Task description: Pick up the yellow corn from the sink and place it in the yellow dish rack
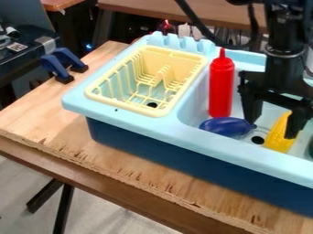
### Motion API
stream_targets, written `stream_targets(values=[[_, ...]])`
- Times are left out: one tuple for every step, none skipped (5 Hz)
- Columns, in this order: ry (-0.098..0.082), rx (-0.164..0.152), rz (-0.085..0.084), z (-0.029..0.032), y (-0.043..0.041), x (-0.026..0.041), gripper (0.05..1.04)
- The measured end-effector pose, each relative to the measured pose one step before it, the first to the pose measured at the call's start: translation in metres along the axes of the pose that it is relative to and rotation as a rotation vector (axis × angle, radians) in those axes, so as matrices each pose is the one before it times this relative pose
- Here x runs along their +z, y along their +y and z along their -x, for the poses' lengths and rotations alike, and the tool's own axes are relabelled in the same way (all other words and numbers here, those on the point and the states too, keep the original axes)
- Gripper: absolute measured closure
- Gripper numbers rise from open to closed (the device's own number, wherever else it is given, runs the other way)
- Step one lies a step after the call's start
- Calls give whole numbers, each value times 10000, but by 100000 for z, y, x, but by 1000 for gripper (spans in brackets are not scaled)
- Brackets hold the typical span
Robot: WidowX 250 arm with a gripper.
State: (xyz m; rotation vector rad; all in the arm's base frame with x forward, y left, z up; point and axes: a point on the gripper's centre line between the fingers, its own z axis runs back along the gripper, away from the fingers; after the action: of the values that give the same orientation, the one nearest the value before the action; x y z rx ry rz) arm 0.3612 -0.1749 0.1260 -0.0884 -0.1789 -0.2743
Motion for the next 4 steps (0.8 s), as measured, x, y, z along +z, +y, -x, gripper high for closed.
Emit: stream_targets(values=[[287, -109, 150, -625, -506, -963, 81], [289, 141, 64, -630, -297, -826, 81], [283, -136, 33, -595, -123, -717, 106], [334, 72, -10, 223, 281, -835, 193]])
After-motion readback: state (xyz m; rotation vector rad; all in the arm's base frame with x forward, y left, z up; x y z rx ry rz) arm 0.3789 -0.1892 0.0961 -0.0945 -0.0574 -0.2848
